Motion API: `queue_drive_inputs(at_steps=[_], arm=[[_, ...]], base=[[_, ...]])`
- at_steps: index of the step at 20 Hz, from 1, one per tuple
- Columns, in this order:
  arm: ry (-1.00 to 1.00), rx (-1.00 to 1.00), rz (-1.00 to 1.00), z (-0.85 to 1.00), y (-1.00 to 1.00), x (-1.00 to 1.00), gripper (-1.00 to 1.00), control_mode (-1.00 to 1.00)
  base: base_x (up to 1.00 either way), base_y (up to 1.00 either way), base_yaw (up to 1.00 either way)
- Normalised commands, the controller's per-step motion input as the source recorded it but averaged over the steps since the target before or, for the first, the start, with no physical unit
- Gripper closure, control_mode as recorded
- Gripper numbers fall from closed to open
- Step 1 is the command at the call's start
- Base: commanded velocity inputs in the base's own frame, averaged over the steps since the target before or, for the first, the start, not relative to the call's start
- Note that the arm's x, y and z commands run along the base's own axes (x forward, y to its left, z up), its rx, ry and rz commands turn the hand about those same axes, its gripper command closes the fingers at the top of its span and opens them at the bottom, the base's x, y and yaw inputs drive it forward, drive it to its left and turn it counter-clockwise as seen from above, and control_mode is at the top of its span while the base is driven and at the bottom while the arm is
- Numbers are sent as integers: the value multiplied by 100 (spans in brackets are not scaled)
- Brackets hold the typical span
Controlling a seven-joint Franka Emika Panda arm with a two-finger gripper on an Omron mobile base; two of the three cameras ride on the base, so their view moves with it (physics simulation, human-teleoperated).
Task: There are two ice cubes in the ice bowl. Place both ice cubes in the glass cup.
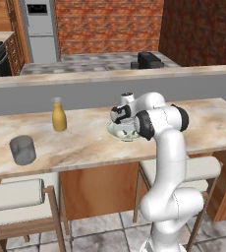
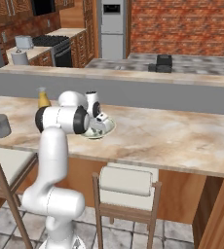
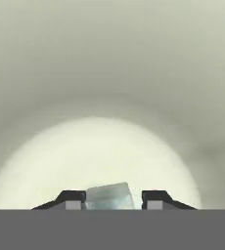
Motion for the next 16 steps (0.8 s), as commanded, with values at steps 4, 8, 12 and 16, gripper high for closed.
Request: queue_drive_inputs(at_steps=[4,8,12,16], arm=[[10,1,-3,-29,-28,-99,100,-100],[0,11,-4,13,-25,-71,100,-100],[-8,16,0,85,-7,-41,100,-100],[-16,17,0,100,0,-39,100,-100]], base=[[0,0,0],[0,0,0],[0,0,0],[0,0,0]])
